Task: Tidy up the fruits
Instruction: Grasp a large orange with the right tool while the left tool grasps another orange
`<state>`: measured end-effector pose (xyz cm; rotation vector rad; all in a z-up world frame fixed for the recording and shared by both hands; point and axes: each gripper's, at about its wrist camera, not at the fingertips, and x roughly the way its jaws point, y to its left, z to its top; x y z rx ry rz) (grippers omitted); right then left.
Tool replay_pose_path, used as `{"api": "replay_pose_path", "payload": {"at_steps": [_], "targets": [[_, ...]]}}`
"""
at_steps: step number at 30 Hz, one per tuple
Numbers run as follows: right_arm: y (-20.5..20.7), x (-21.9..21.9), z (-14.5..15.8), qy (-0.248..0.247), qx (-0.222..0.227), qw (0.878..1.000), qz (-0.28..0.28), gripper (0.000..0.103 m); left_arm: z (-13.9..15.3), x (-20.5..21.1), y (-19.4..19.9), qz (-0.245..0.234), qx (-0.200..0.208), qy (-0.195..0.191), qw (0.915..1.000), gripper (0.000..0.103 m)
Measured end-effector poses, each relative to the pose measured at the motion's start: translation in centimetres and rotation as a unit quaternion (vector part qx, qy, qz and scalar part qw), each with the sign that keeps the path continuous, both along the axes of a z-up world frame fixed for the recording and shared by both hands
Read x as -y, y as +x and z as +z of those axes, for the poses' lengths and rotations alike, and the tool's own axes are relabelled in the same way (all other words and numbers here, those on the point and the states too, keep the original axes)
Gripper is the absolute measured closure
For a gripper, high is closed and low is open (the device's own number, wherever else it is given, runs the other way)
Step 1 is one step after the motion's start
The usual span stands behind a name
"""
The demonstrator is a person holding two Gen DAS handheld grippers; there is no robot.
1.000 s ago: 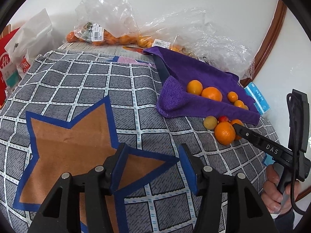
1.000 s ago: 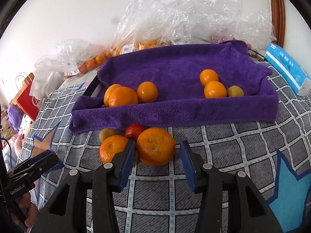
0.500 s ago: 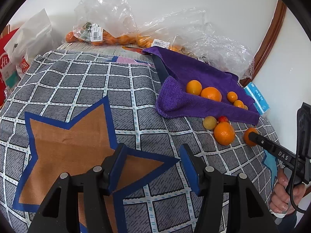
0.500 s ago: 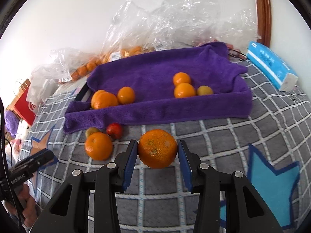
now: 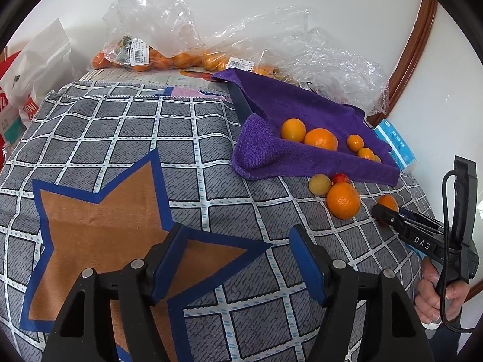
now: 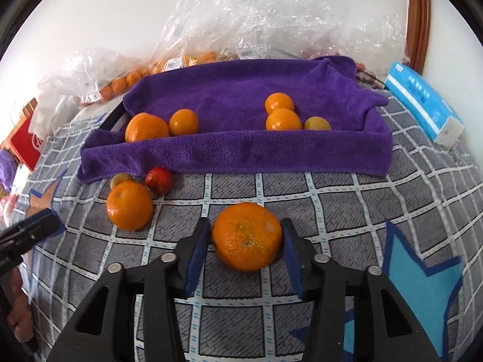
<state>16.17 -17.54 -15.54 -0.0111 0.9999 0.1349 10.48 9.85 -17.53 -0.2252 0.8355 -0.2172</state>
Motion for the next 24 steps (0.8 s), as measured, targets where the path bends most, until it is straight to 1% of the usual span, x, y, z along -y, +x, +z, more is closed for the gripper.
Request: {"api": "replay_pose_path", "payload": {"at_steps": [2, 5, 7, 8, 9, 10, 12, 14, 17, 19, 21, 24], "targets": [[-0.2, 0.5, 0.3, 0.003, 0.003, 1.000, 0.002, 0.060, 0.0, -0.1, 0.0, -0.001, 0.000, -0.004, 1.0000, 0.035], [-0.6, 1.6, 0.9, 0.006, 0.019, 1.000, 0.000, 0.060, 0.1, 0.2, -0.3, 0.005, -0.005, 0.003, 1.0000, 0.036], [-0.7, 2.6, 1.2, -0.005, 0.031, 0.999, -0.008, 0.060, 0.3, 0.9, -0.4, 0.005, -0.013, -0.009, 0.9999, 0.037], [-0.7, 3.0, 1.2, -0.005, 0.034, 0.999, -0.012, 0.060, 0.4, 1.5, -0.3, -0.005, -0.018, -0.021, 0.9996, 0.038], [-0.7, 3.5, 1.3, -0.004, 0.036, 0.999, -0.015, 0.060, 0.6, 2.2, -0.2, -0.015, -0.019, -0.025, 0.9994, 0.039], [-0.6, 4.2, 1.3, 0.002, 0.038, 0.999, -0.022, 0.060, 0.8, 3.0, 0.0, -0.026, -0.017, -0.022, 0.9993, 0.039], [-0.5, 5.1, 1.2, 0.010, 0.039, 0.999, -0.033, 0.060, 1.1, 5.0, 0.3, -0.038, -0.007, 0.009, 0.9992, 0.039], [-0.5, 5.6, 1.2, 0.012, 0.043, 0.998, -0.033, 0.060, 1.2, 7.0, 0.9, -0.053, -0.001, 0.034, 0.9980, 0.043], [-0.9, 5.8, 1.3, 0.005, 0.053, 0.998, -0.024, 0.060, 1.2, 8.7, 1.3, -0.072, -0.006, 0.030, 0.9970, 0.044], [-1.0, 6.0, 1.3, 0.000, 0.058, 0.998, -0.023, 0.060, 1.2, 10.0, 1.4, -0.078, 0.000, 0.039, 0.9962, 0.044], [-1.1, 6.4, 1.4, 0.015, 0.058, 0.998, -0.023, 0.060, 1.1, 10.9, 1.8, -0.084, 0.003, 0.040, 0.9957, 0.044], [-1.1, 7.5, 1.4, 0.039, 0.061, 0.997, -0.035, 0.060, 0.8, 12.0, 2.5, -0.083, -0.005, 0.039, 0.9958, 0.046]]}}
